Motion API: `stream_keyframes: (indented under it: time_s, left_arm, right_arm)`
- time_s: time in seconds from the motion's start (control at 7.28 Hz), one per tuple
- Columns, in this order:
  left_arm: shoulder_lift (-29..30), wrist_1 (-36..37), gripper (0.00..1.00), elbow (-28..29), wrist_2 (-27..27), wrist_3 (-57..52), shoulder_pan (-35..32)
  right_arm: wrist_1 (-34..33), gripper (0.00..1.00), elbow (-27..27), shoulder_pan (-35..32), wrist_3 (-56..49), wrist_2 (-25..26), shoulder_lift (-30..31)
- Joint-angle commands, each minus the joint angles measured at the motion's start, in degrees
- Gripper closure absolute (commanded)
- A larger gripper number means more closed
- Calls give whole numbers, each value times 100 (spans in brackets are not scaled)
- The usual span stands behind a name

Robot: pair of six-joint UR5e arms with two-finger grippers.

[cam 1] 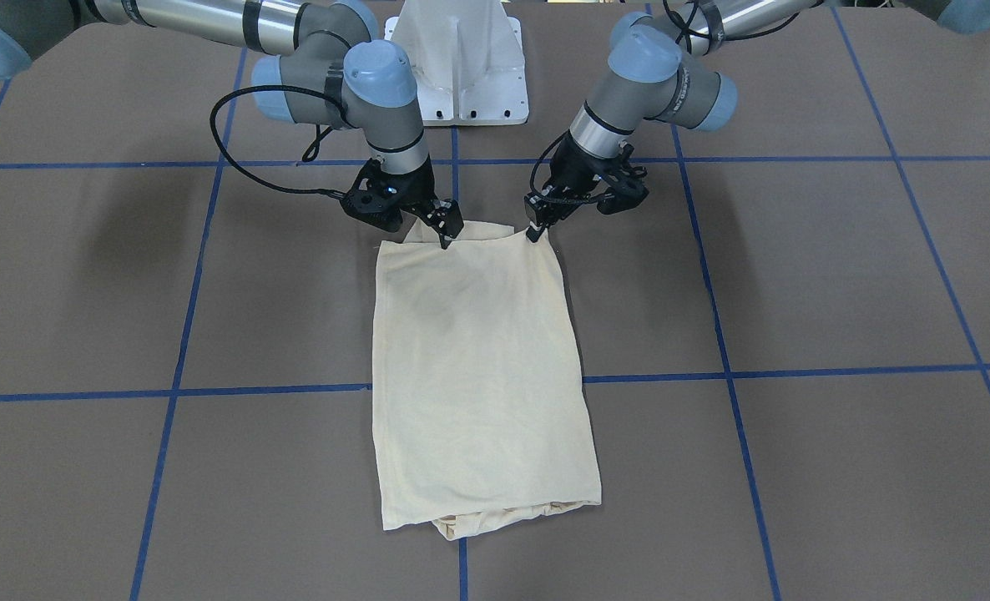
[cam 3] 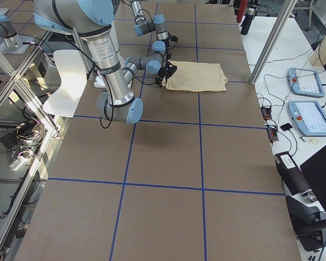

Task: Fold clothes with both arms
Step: 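Hold the near corners with both grippers, adjusting grip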

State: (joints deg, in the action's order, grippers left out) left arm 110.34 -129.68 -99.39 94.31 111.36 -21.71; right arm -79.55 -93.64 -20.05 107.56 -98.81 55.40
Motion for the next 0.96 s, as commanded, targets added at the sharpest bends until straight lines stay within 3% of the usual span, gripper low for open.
stream_keyframes:
  time_s: [0.0, 0.27, 0.82]
  left_arm:
    - [-4, 4, 100, -2, 0, 0, 0]
    - [-12, 4, 100, 7, -9, 0, 0]
    - [-21, 4, 100, 7, -18, 0, 0]
  right_arm:
    - [-8, 3, 3, -7, -7, -24, 6]
    - [-17, 26, 3, 1, -7, -24, -3]
    - [1, 96, -5, 1, -16, -33, -38]
